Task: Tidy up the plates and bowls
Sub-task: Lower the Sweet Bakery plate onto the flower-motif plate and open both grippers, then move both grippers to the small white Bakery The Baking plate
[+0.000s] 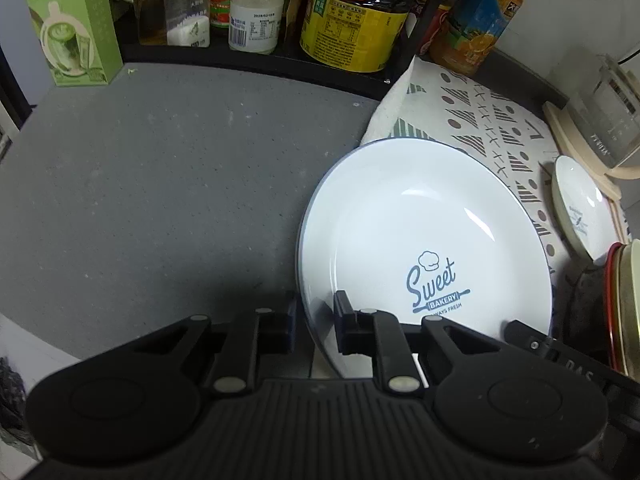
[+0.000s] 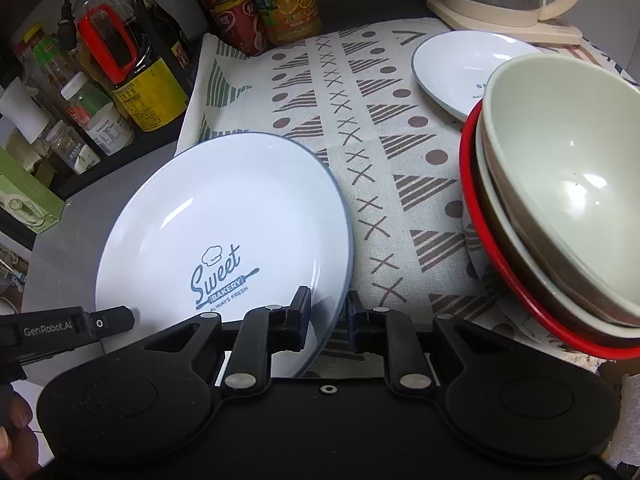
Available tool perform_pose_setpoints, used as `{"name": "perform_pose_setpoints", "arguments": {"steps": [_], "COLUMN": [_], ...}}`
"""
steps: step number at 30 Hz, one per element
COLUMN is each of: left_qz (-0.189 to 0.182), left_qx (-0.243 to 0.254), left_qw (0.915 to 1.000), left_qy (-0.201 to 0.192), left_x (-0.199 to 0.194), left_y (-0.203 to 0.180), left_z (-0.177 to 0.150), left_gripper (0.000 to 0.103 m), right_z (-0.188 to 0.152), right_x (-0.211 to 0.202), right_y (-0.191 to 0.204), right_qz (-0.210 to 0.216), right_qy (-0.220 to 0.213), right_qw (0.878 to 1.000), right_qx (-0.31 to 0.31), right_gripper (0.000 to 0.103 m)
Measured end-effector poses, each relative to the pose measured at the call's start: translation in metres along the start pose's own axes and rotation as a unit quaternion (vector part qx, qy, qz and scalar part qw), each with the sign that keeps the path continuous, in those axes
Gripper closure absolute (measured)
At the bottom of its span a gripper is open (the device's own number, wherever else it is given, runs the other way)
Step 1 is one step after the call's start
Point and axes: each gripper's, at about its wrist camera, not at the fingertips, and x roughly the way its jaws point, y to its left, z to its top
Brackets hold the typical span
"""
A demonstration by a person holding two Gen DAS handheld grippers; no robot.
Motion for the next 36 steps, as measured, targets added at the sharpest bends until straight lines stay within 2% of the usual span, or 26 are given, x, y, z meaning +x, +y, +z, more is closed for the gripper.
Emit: {"name": "perform_pose_setpoints", "arguments": {"steps": [3, 9, 11, 12, 14, 16, 17, 19, 20, 23, 25, 28, 36], "left_qz": [0.006, 0.014, 0.016, 0.017, 0.023, 0.026, 0.027, 0.028, 0.027, 0.014, 0.008, 0.002, -0.013], "left_qx": [0.001, 0.002, 0.007, 0.01, 0.01, 0.01, 0.011, 0.012, 0.011, 0.013, 0.018, 0.013, 0.021], "left_qw": [1.0, 0.9998, 0.9997, 0.9996, 0.9992, 0.9987, 0.9985, 0.9981, 0.998, 0.9977, 0.9973, 0.9971, 0.9957], "left_qy": [0.005, -0.013, -0.018, -0.021, -0.031, -0.042, -0.047, -0.054, -0.057, -0.065, -0.071, -0.075, -0.089], "left_x": [-0.001, -0.015, -0.02, -0.023, -0.029, -0.036, -0.04, -0.046, -0.048, -0.059, -0.065, -0.076, -0.102], "left_y": [0.0, -0.004, -0.007, -0.009, -0.011, -0.013, -0.014, -0.016, -0.017, -0.021, -0.026, -0.033, -0.053], "left_z": [0.004, 0.009, 0.009, 0.009, 0.009, 0.009, 0.008, 0.007, 0.007, 0.005, 0.003, -0.002, -0.014], "left_gripper": [0.085, 0.081, 0.07, 0.066, 0.049, 0.038, 0.032, 0.027, 0.025, 0.021, 0.018, 0.016, 0.012], "right_z": [0.002, 0.002, 0.001, 0.001, 0.002, 0.002, 0.003, 0.003, 0.003, 0.002, 0.0, -0.002, -0.012], "right_x": [-0.008, -0.029, -0.037, -0.041, -0.05, -0.062, -0.067, -0.081, -0.087, -0.106, -0.117, -0.128, -0.151], "right_y": [-0.002, -0.003, -0.001, -0.001, -0.001, -0.003, -0.004, -0.007, -0.009, -0.016, -0.022, -0.03, -0.05], "right_qz": [0.001, 0.018, 0.023, 0.026, 0.033, 0.038, 0.041, 0.047, 0.048, 0.052, 0.052, 0.052, 0.038], "right_qy": [-0.011, -0.038, -0.047, -0.052, -0.066, -0.084, -0.092, -0.111, -0.119, -0.144, -0.159, -0.162, -0.163], "right_qw": [1.0, 0.999, 0.999, 0.998, 0.997, 0.996, 0.995, 0.993, 0.992, 0.988, 0.986, 0.985, 0.986], "right_qx": [0.002, 0.003, -0.005, -0.007, -0.01, -0.014, -0.015, -0.014, -0.013, -0.011, -0.006, -0.002, 0.003], "right_gripper": [0.084, 0.082, 0.082, 0.079, 0.07, 0.057, 0.054, 0.045, 0.043, 0.027, 0.014, 0.005, 0.0]}}
